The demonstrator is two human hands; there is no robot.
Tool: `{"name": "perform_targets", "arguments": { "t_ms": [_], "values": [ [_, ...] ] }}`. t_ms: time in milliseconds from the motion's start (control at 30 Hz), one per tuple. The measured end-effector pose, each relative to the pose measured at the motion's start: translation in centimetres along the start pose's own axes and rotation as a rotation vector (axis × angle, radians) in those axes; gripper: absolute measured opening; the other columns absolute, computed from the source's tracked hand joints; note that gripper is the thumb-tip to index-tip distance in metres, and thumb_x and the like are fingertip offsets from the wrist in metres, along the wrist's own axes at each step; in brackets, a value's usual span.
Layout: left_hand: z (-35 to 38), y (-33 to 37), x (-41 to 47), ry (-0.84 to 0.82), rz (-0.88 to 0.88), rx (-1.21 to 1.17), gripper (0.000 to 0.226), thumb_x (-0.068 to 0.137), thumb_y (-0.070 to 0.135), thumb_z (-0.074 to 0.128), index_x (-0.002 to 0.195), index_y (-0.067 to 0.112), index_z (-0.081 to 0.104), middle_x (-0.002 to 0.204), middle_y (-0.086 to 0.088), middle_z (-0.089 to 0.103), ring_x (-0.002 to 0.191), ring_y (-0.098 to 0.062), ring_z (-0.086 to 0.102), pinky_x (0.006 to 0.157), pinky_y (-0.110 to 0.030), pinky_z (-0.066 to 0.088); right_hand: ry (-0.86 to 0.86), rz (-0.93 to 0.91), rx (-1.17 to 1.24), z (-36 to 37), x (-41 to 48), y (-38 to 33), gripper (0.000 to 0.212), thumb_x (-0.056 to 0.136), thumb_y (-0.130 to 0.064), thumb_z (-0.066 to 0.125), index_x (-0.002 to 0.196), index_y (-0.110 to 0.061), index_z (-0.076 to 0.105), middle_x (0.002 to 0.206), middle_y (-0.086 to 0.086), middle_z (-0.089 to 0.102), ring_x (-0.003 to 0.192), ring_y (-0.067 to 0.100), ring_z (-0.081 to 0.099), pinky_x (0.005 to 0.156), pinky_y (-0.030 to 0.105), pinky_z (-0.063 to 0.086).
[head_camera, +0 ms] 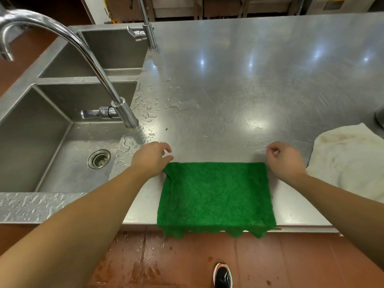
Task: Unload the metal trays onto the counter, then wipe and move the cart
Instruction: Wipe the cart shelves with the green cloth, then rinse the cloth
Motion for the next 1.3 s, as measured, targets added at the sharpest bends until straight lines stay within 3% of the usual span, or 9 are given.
{"name": "perform_targets", "arguments": {
  "t_ms": [167,267,400,500,700,867,1000,1200,1300],
  "values": [
    [1.5,3.6,-2.6,0.006,0.266,0.145,0.029,0.096,0.042,0.049,0.115,0.026,0.064,0.110,0.004,0.065,0.096,-0.016,0.058,0.083,-0.034,0.048,-0.137,-0.513,-0.318,2.6,-3.8,-4.1,0.023,0.090,-0.019,0.059,0.110,-0.014,0.069,0.104,0.000,0.071,0.088,0.021,0.065,0.079,0.032,0.049],
    [3.2,3.6,-3.8,-0.066,0.345,0.227,0.039,0.097,0.049,0.041,0.125,0.028,0.058,0.124,0.006,0.060,0.112,-0.017,0.054,0.094,-0.037,0.041,-0.174,-0.589,-0.500,4.1,-5.5,-4.3,0.024,0.087,-0.030,0.058,0.104,-0.018,0.071,0.101,-0.003,0.071,0.090,0.018,0.067,0.076,0.035,0.048],
    [3.4,2.4,-5.1,-0.064,0.371,0.242,0.045,0.096,0.051,0.042,0.134,0.028,0.052,0.133,0.008,0.054,0.122,-0.015,0.049,0.099,-0.035,0.035,-0.165,-0.561,-0.577,4.0,-6.4,-3.8,0.029,0.086,-0.036,0.057,0.100,-0.016,0.073,0.101,-0.002,0.072,0.089,0.019,0.068,0.077,0.038,0.048],
    [3.5,1.0,-5.8,-0.108,0.360,0.279,0.050,0.094,0.053,0.047,0.137,0.028,0.048,0.137,0.011,0.051,0.127,-0.012,0.044,0.102,-0.033,0.029,-0.200,-0.485,-0.598,4.0,-6.7,-3.2,0.033,0.091,-0.039,0.058,0.112,-0.017,0.069,0.115,-0.001,0.068,0.101,0.019,0.065,0.087,0.039,0.044],
    [3.7,-0.1,-6.8,-0.159,0.340,0.270,0.052,0.095,0.052,0.047,0.142,0.031,0.044,0.147,0.012,0.043,0.141,-0.012,0.030,0.112,-0.035,0.023,-0.255,-0.349,-0.590,4.5,-7.2,-3.0,0.055,0.097,-0.052,0.035,0.139,-0.018,0.045,0.144,-0.004,0.046,0.127,0.015,0.048,0.104,0.036,0.032],
    [3.8,-0.5,-7.9,-0.156,0.360,0.314,0.043,0.099,0.049,0.033,0.132,0.032,0.055,0.137,0.016,0.053,0.138,-0.014,0.034,0.106,-0.035,0.025,-0.301,-0.272,-0.598,4.8,-7.7,-2.3,0.063,0.096,-0.056,0.029,0.146,-0.019,0.034,0.153,-0.003,0.034,0.137,0.014,0.035,0.113,0.038,0.023],
    [3.9,-0.8,-8.5,-0.153,0.395,0.366,0.073,0.086,0.052,0.002,0.119,0.030,0.063,0.129,0.016,0.059,0.134,-0.019,0.041,0.104,-0.041,0.029,-0.327,-0.229,-0.585,5.0,-7.6,-2.1,0.064,0.096,-0.057,0.027,0.147,-0.019,0.032,0.155,-0.004,0.029,0.140,0.013,0.031,0.116,0.040,0.021],
    [3.5,-1.5,-8.8,-0.093,0.434,0.543,0.061,0.090,0.049,0.020,0.082,0.025,0.076,0.099,0.014,0.071,0.117,-0.022,0.056,0.093,-0.042,0.041,-0.335,-0.207,-0.593,5.0,-7.6,-2.3,0.063,0.096,-0.057,0.026,0.147,-0.019,0.032,0.155,-0.004,0.029,0.140,0.013,0.031,0.116,0.041,0.021],
    [3.5,-1.3,-8.6,-0.085,0.427,0.540,0.067,0.088,0.053,0.019,0.087,0.021,0.077,0.107,0.007,0.070,0.119,-0.022,0.054,0.094,-0.042,0.041,-0.342,-0.197,-0.597,4.9,-7.7,-2.4,0.064,0.096,-0.057,0.026,0.147,-0.019,0.032,0.156,-0.004,0.028,0.140,0.013,0.031,0.117,0.041,0.021]
  ]
}}
Point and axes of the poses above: each hand's wrist, its own x-axis towards the middle knuckle, its own z-axis out of the palm, y = z × x, the point moved 8 cm from there along x, towards the middle knuckle
